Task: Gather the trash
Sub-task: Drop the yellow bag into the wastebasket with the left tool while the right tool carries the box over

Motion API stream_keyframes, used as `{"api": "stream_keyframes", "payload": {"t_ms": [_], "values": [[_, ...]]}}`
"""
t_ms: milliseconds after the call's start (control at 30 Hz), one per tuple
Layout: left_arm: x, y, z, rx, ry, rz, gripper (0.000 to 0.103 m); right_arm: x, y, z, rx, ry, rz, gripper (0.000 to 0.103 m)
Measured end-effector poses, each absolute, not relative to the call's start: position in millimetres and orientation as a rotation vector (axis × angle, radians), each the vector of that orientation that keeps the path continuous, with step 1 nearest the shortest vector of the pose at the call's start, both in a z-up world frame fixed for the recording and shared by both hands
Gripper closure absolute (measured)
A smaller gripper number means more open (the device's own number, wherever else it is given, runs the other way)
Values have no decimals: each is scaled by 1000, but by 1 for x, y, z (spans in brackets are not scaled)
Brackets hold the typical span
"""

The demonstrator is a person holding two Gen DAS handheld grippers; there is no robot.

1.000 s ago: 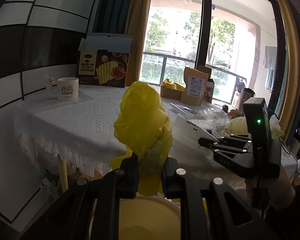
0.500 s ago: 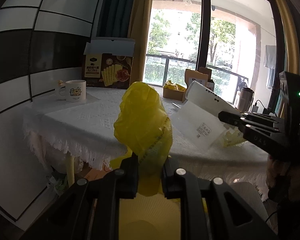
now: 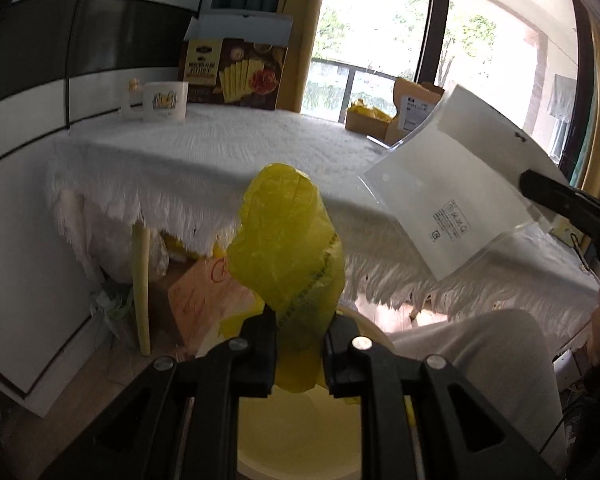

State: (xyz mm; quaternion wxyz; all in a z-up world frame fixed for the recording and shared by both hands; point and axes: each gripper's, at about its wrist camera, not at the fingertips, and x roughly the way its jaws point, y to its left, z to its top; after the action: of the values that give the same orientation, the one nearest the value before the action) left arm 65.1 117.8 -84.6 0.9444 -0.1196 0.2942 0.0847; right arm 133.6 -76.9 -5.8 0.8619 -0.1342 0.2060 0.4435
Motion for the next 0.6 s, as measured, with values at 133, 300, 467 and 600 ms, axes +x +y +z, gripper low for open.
{"api": "stream_keyframes", "payload": {"t_ms": [133, 300, 467, 600], "values": [[66, 119, -95, -277, 614, 171, 80, 125, -79, -19, -282, 469, 951, 99], [72, 118, -108, -302, 675, 160, 69, 123, -76, -35, -285, 512, 963, 99], [70, 117, -115, -312, 692, 147, 50, 126, -72, -43, -293, 531, 972, 99], [69, 118, -120, -316, 708, 145, 46, 125, -69, -47, -300, 545, 983, 99]]}}
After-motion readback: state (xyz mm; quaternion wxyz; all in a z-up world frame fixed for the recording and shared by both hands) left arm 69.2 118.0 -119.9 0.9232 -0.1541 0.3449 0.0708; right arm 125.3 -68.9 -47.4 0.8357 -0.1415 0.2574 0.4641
